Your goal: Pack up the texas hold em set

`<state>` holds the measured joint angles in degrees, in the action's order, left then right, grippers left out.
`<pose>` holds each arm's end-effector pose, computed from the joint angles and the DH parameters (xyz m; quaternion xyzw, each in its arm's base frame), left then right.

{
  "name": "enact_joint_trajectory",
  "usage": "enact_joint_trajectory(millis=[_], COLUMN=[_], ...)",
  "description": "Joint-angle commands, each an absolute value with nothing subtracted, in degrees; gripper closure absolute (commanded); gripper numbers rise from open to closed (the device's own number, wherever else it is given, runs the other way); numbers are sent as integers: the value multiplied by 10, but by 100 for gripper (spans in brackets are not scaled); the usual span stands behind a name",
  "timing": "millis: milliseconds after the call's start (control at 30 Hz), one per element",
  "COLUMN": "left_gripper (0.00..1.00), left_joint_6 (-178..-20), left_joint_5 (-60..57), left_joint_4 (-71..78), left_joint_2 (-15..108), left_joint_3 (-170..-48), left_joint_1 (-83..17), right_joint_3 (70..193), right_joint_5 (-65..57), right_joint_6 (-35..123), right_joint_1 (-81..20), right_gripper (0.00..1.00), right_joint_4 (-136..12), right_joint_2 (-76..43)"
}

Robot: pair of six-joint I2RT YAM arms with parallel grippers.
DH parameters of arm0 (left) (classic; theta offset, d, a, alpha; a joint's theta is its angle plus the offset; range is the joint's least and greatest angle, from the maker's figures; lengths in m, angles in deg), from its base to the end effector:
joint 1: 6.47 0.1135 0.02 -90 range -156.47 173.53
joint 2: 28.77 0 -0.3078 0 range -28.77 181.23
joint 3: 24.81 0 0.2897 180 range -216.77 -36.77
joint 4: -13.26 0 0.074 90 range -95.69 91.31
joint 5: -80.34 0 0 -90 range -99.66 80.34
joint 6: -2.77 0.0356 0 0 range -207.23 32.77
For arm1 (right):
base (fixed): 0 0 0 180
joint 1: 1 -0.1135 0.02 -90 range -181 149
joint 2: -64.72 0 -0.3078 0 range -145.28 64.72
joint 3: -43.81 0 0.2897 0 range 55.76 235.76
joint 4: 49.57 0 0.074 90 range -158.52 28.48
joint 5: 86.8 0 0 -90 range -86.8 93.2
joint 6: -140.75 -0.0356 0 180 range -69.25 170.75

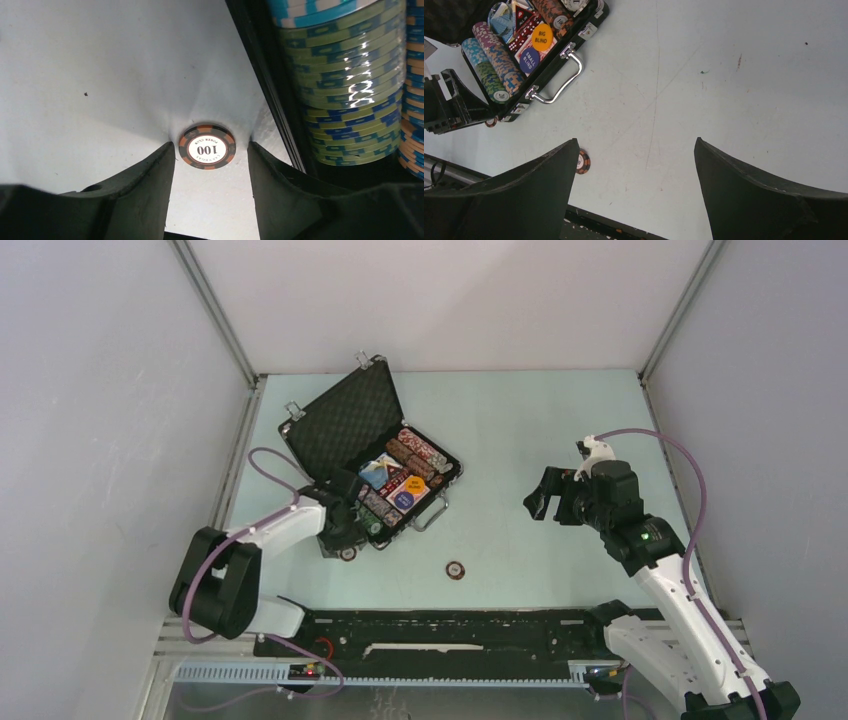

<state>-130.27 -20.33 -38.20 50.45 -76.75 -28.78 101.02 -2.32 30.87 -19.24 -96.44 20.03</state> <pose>0.2256 -0.0855 0.1762 -0.1872 0.9731 0.0252 0.1322 0.1645 0.0578 0.3310 -0.0098 0.8836 0.1925 0.4268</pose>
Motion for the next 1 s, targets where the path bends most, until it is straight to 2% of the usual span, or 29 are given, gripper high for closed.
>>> enact_joint_trajectory(millis=[0, 300, 567, 967], left_gripper=[41, 54, 54, 54], left_joint_6=[-1281, -1290, -1330, -1385], left_joint_5=[-220, -183, -172, -151], left_joint_4=[-358, -347, -347, -332], left_joint_2=[521, 490, 483, 549], left_joint_3=[-775, -733, -737, -812], left_joint_1=[-279, -290, -363, -497], right_joint_3=[1010, 1009, 1010, 1009], right_joint_5=[-23, -22, -23, -27], right_joint_6=[310, 310, 310, 313], right_joint_1=[-188, -188, -188, -189], right_gripper=[5, 5, 5, 5], right_joint_4=[-955, -955, -952, -952], right_joint_2=[205, 204, 196, 192])
